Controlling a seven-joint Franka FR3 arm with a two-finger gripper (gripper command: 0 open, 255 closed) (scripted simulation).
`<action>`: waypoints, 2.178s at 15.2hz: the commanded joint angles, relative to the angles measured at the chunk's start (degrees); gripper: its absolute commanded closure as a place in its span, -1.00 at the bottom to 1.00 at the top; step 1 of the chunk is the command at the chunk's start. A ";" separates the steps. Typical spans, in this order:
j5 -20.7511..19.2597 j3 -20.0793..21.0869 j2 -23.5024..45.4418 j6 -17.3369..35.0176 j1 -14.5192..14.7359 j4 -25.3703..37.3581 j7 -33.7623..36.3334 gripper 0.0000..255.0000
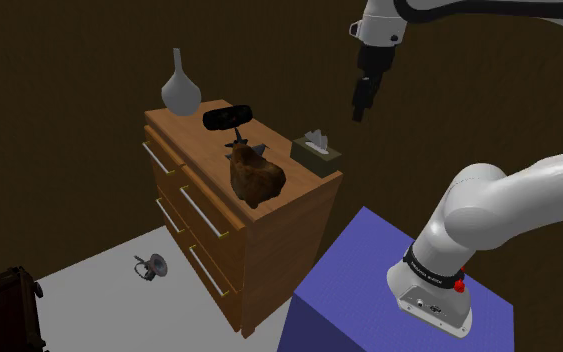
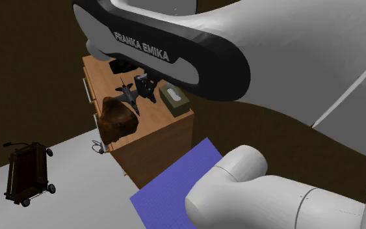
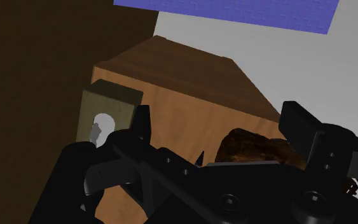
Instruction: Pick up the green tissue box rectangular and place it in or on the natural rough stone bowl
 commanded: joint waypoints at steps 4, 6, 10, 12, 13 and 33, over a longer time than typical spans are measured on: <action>-3.72 -1.93 2.40 5.88 0.29 -2.47 -5.32 -1.00; -6.15 -3.23 4.44 9.98 0.40 -3.72 -8.66 -1.00; -10.80 -5.75 9.54 18.52 0.44 -5.20 -14.85 -1.00; -13.02 -6.97 12.58 22.87 0.41 -5.41 -17.70 -1.00; -14.10 -7.55 14.21 25.05 0.38 -5.37 -19.07 -1.00; -25.95 -13.61 41.71 54.37 -1.35 1.13 -31.82 -1.00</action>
